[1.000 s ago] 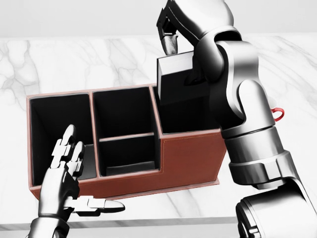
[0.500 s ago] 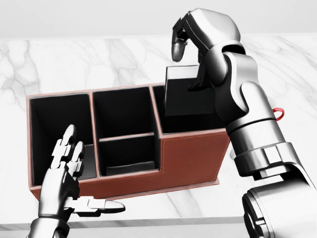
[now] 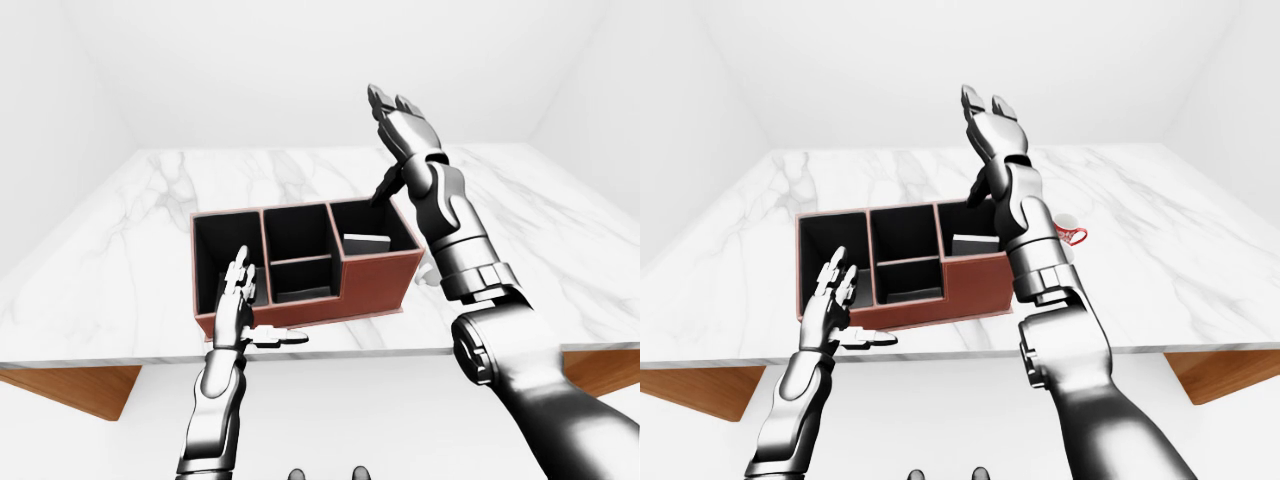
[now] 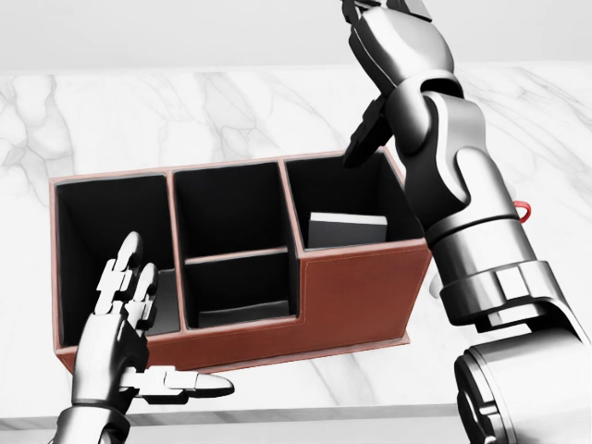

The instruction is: Pick up the book and place it in the right compartment of the caddy.

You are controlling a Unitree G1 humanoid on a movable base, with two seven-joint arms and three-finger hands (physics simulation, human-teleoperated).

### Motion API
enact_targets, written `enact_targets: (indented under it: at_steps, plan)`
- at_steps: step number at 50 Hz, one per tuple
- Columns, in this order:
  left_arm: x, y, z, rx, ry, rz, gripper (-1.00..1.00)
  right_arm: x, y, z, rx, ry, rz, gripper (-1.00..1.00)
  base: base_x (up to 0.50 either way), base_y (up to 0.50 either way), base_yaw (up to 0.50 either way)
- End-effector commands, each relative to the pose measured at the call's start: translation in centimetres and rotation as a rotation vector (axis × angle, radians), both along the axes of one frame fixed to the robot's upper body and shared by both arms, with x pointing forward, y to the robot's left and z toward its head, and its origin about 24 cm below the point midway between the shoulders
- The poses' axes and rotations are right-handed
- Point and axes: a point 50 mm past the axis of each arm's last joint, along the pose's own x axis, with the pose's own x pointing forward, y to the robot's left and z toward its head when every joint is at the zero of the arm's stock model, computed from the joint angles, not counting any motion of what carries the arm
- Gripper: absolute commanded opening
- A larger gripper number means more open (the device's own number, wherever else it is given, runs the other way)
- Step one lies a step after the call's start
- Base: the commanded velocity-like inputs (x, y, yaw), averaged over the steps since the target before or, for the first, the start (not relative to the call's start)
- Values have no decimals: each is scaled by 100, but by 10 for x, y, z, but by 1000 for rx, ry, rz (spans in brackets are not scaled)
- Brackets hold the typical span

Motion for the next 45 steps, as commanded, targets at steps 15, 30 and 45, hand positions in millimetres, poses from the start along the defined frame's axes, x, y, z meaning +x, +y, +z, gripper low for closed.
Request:
enact_targets:
  at_steps: [15, 30, 45]
  plan:
    - [-1, 0, 2, 0, -3, -2, 100, -10, -11, -3, 15, -28, 4, 100, 0, 0, 0]
    - [-1, 1, 2, -9, -8, 4, 100, -102, -44, 41, 291, -373, 199, 100, 0, 0, 0]
    - [-2, 2, 3, -13, -9, 6, 100, -131, -88, -10, 698, -395, 177, 100, 0, 0, 0]
